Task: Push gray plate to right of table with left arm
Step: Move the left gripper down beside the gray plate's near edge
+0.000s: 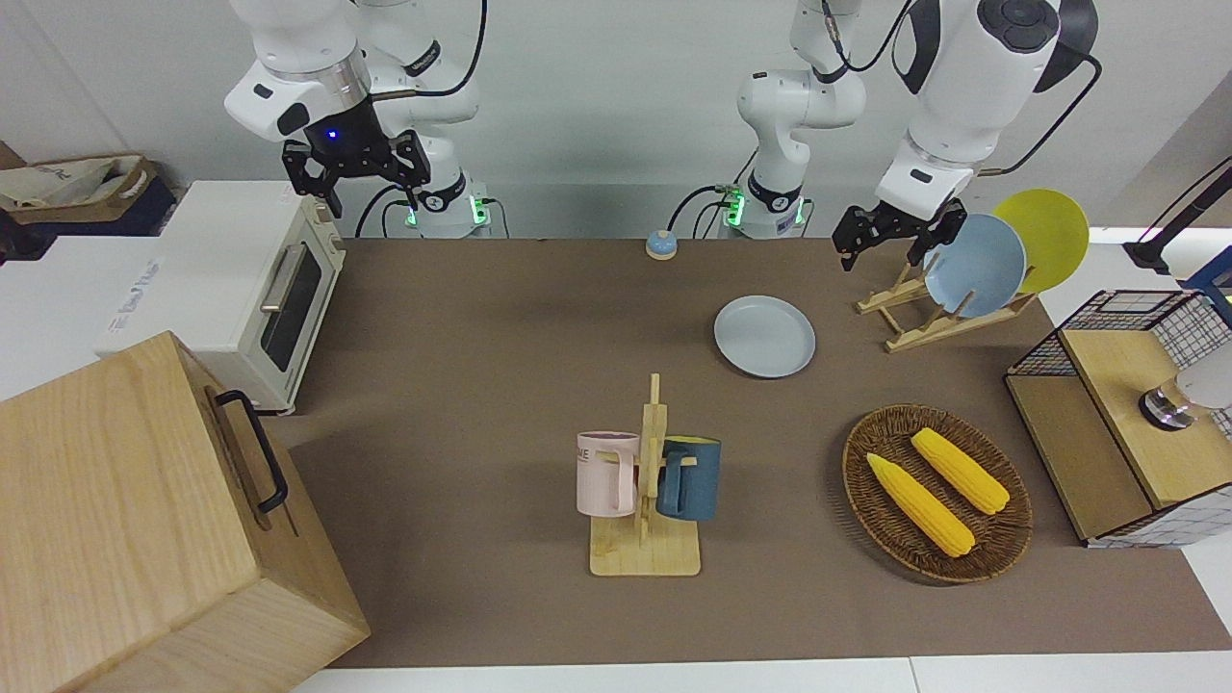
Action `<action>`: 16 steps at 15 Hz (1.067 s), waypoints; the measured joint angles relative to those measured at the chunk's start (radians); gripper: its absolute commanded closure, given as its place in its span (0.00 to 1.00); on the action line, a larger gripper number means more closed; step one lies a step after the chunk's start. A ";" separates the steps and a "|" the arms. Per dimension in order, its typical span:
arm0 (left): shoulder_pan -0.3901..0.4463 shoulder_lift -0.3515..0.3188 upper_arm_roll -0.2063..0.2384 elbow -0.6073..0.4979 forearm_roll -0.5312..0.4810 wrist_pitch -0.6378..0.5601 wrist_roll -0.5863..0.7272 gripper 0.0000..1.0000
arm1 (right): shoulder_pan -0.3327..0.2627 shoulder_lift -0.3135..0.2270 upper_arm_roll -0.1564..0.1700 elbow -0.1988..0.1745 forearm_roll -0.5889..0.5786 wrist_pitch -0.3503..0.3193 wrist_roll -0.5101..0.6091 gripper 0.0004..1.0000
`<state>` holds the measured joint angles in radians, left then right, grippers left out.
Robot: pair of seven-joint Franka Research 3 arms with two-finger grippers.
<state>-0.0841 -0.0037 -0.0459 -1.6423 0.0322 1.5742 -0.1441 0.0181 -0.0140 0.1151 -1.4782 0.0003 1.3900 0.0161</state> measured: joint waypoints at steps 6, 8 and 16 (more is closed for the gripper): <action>0.001 0.000 0.016 0.000 -0.017 -0.002 0.006 0.00 | 0.000 0.000 0.000 0.000 0.000 0.000 0.000 0.02; 0.001 0.000 0.017 0.000 -0.018 -0.003 0.006 0.00 | 0.000 0.000 0.000 0.000 0.000 0.000 0.000 0.02; 0.001 -0.093 0.019 -0.142 -0.043 0.003 0.003 0.00 | 0.000 0.000 0.000 0.000 0.000 0.000 0.000 0.02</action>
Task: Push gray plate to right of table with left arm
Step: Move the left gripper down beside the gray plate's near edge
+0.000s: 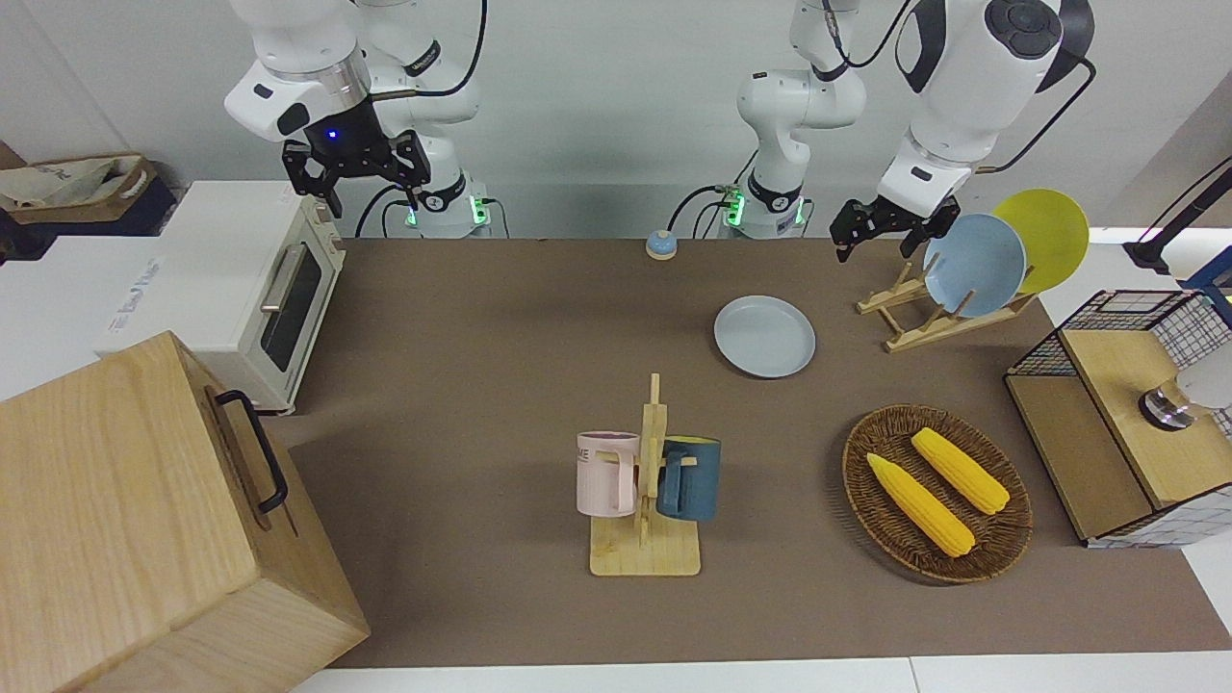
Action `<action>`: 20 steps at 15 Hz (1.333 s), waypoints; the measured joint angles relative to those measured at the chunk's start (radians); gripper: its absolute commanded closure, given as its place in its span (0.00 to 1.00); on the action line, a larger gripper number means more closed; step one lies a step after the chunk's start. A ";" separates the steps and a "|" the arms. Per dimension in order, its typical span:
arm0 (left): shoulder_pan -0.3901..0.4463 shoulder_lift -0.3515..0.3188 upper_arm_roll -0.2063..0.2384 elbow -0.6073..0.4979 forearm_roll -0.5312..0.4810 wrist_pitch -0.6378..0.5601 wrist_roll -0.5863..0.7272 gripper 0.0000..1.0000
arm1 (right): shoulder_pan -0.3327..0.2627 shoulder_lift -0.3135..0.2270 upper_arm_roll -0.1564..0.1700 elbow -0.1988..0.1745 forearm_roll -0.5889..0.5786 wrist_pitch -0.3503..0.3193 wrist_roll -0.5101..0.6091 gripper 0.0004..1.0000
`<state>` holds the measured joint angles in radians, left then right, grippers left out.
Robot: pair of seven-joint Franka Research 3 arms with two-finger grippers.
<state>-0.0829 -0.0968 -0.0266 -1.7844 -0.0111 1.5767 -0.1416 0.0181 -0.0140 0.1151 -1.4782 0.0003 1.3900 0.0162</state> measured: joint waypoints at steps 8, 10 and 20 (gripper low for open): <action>-0.001 -0.232 -0.023 -0.444 -0.006 0.280 -0.066 0.00 | 0.000 0.000 0.000 0.000 0.000 0.000 0.000 0.02; -0.001 -0.256 -0.033 -0.537 -0.005 0.372 -0.092 0.00 | 0.000 0.000 0.000 0.000 0.000 0.000 0.000 0.02; -0.001 -0.227 -0.037 -0.799 -0.003 0.746 -0.125 0.00 | 0.000 0.000 0.000 0.000 0.000 0.000 0.000 0.02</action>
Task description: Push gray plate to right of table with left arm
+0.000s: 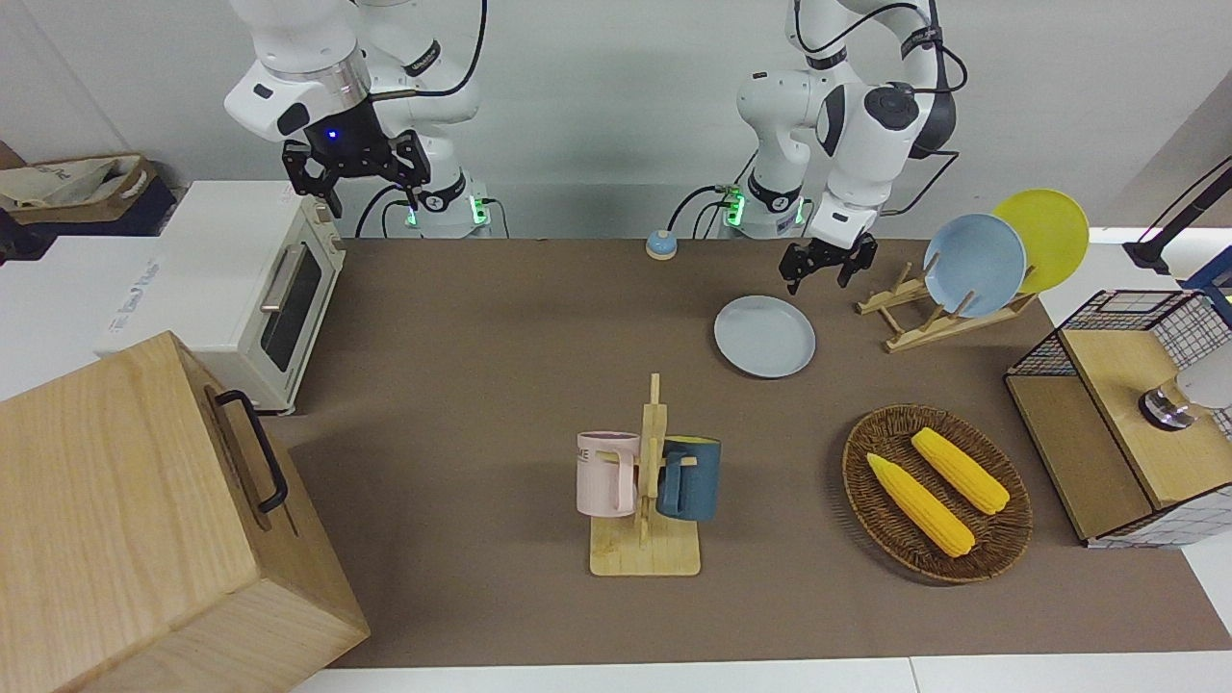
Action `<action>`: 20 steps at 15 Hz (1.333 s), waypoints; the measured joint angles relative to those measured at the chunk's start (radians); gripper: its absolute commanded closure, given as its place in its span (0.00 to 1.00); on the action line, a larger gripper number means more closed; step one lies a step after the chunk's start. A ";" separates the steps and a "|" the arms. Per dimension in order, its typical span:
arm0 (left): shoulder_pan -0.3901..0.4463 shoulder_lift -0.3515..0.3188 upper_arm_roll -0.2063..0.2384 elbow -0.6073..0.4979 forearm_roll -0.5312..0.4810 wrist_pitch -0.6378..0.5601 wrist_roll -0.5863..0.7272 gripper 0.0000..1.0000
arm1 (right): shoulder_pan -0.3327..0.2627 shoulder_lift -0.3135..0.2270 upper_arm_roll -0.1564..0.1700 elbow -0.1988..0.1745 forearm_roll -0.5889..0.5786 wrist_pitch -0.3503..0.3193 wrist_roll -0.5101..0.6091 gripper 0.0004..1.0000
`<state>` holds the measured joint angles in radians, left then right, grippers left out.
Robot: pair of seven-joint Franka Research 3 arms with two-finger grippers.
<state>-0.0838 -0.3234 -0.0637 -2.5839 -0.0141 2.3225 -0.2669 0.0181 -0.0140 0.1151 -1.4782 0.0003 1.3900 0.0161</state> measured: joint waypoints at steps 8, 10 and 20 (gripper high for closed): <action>0.000 0.164 -0.001 -0.016 0.014 0.173 -0.029 0.05 | 0.000 0.000 0.000 0.000 0.000 0.000 0.000 0.02; 0.000 0.195 -0.001 -0.017 0.015 0.206 -0.031 0.57 | 0.000 0.000 0.000 0.000 0.000 0.000 0.000 0.02; 0.000 0.209 0.000 -0.016 0.017 0.217 -0.037 1.00 | 0.000 0.000 0.000 0.000 0.000 0.000 0.000 0.02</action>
